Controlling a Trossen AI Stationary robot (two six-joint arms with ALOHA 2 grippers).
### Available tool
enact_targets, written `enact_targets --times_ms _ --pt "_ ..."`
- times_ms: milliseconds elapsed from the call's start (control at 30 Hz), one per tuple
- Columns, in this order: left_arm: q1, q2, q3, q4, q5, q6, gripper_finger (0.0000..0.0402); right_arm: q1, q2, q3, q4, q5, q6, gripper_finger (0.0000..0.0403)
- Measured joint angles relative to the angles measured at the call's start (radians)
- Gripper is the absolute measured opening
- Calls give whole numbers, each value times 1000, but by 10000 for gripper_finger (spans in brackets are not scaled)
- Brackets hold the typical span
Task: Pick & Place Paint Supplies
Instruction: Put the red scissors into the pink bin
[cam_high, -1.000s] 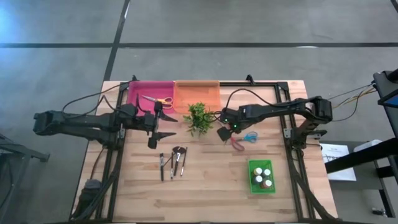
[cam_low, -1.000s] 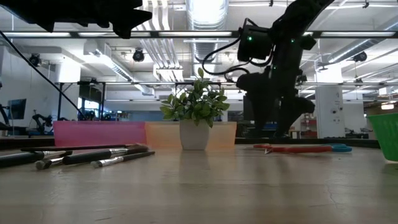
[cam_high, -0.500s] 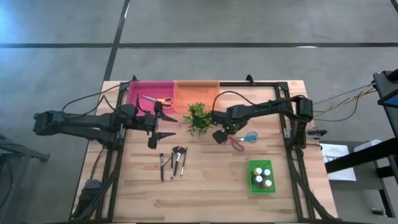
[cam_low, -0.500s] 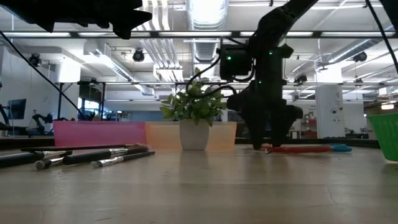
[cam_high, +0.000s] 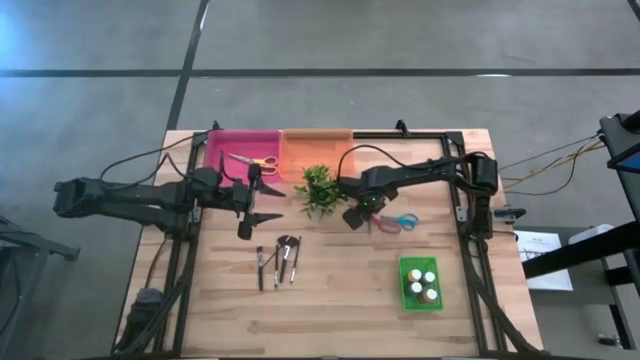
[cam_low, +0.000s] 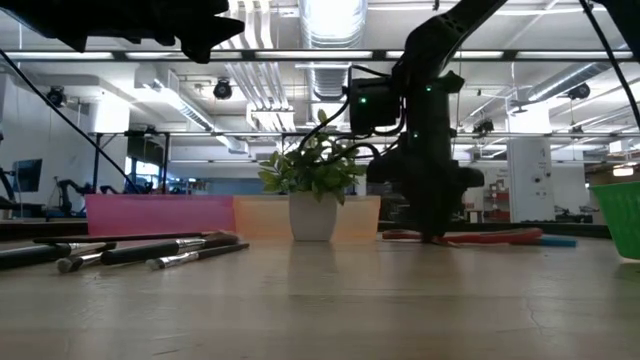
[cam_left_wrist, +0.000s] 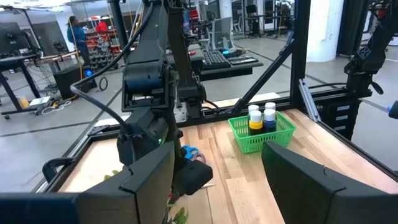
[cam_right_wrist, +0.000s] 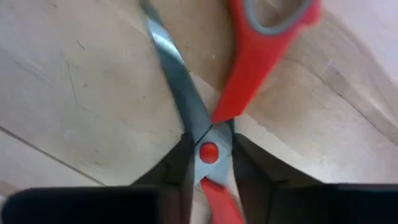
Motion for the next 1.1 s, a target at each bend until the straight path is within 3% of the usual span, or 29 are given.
enact_targets --times_ms 100,233,333,767,1100 --pt "0 0 0 -3 0 0 251 4 -39 -16 -14 28 2 39" --pt "-1 0 0 -4 0 0 251 12 -113 -46 -38 41 6 37" --pt "-1 0 0 -4 0 0 251 26 -185 -68 -36 45 17 10" --pt "-1 0 0 -4 0 0 251 146 -403 -185 -15 90 125 10" --pt "-1 0 0 -4 0 1 251 162 -370 -187 0 90 121 11"
